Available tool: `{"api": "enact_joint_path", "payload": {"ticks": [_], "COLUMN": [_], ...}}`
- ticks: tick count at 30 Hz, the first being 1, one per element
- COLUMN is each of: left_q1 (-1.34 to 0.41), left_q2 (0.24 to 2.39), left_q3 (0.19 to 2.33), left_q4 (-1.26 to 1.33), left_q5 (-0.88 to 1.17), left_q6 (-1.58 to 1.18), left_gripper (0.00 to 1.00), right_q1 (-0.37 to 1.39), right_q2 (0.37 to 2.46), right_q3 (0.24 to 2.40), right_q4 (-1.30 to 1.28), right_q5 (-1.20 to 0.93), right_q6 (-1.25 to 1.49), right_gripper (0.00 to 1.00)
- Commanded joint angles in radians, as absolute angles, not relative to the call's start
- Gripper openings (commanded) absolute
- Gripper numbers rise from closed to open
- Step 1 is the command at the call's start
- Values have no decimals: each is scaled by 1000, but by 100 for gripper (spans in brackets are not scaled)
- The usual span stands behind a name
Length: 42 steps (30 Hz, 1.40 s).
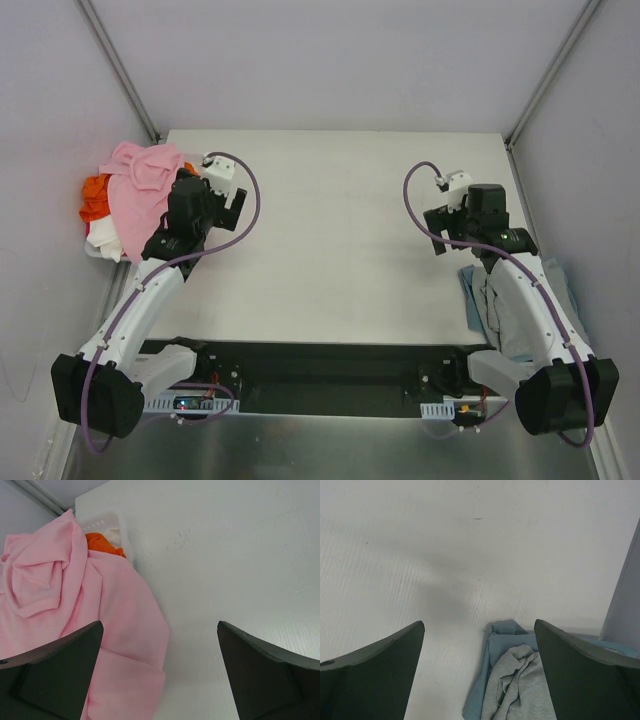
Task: Fold and stack the t-shirts
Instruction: Grab the tshirt from the pile
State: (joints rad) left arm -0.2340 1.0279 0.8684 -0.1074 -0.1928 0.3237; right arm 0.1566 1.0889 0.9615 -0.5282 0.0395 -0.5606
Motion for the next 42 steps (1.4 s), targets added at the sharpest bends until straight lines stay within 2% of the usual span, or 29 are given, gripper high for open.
{"api": "enact_joint_path", "payload": {"ticks": [1,8,26,30,35,39,42], "left_q1": [-225,-167,-166,-115,50,77,161], "left_q2": [1025,1023,999,1022,1181,1346,1475], "left_q3": [874,856,844,876,1021,1123,1264], "left_q4": [-43,-3,-3,-3,21,21,5], "left_q5": [-235,-247,-219,-215,-170,-196,-140], "left_q6": [344,354,327,336,380,443,428], "left_gripper": [99,99,99,99,99,99,99], "right_q1": [155,153,153,153,155,155,155], "right_q2": [1081,1075,1071,1083,1095,1097,1100], "right_q3": [1012,1006,994,993,989,992,992], "right_q4": [-535,-531,-526,-520,-525,-532,-535], "right_q5": [21,26,14,15,12,9,-21], "right_q6": [-549,-561,-575,-580,-586,-587,-588], "right_gripper": [96,97,96,97,97,97,96]}}
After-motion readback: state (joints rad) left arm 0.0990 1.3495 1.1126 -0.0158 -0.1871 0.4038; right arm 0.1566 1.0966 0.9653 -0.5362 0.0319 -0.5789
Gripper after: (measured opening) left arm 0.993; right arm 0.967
